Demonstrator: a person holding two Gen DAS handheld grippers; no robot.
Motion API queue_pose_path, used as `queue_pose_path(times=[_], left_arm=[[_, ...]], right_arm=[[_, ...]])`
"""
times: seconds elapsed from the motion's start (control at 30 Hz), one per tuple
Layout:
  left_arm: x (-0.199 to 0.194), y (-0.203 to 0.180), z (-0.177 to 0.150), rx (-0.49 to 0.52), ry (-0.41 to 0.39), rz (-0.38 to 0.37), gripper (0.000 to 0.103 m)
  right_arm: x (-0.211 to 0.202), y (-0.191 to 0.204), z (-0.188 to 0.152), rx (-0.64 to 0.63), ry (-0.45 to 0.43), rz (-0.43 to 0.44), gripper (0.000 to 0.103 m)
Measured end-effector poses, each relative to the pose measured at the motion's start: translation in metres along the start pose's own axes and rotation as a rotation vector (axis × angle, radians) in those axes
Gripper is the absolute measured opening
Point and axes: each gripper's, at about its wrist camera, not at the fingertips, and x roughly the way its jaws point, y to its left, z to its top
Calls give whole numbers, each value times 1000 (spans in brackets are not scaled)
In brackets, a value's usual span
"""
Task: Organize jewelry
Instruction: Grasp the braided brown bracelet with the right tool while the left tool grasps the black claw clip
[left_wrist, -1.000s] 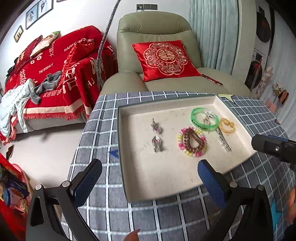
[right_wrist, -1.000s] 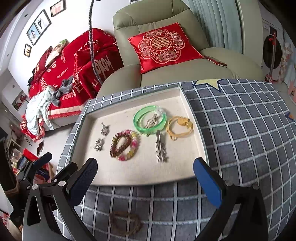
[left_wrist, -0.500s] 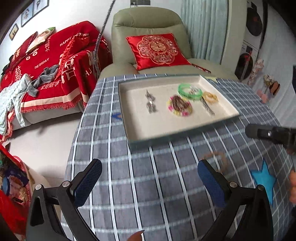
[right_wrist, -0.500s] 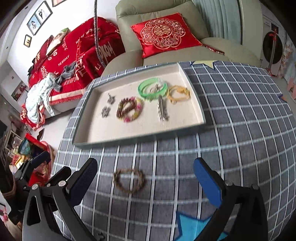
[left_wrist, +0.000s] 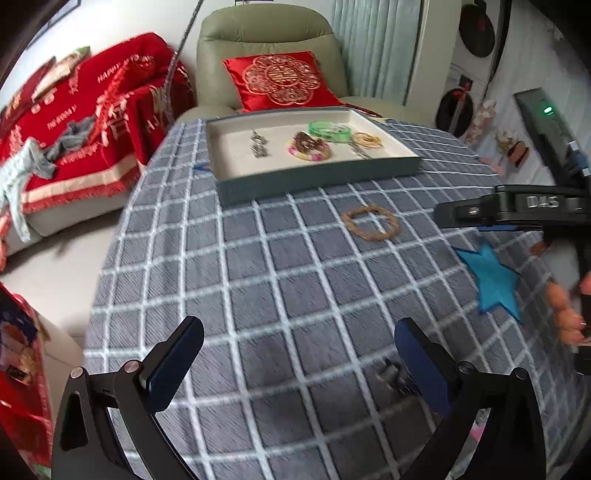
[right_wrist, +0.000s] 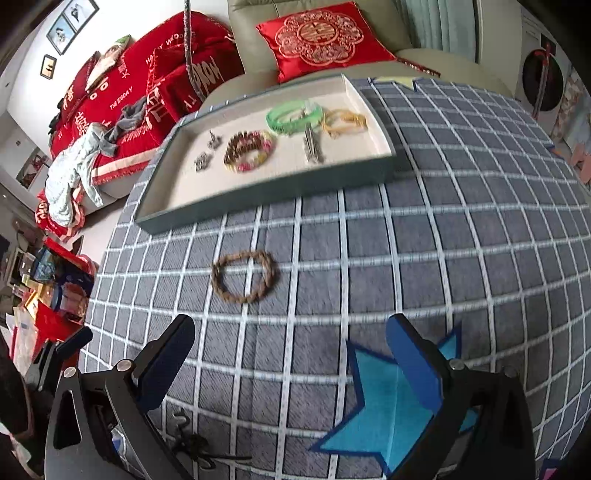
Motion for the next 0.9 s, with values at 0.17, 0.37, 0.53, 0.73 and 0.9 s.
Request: queue_pose_path(times=[0.17, 0.37, 0.53, 0.73, 0.9], left_arm=[[-6, -10, -14, -17, 7, -78, 103], [2, -39, -23, 47, 35, -81, 103], [14, -53, -25, 52, 57, -57, 103], [25, -55, -25, 42, 83, -43, 91], [24, -61, -26, 72, 72, -43, 77]], right_arm=[[5, -2, -10, 1, 25, -9, 103], [13, 4, -8, -10, 23, -24, 103], [23, 19, 1, -71, 6, -63, 91], [39, 27, 11, -89, 14, -66, 75], [49, 36, 13, -138, 5, -97, 65]])
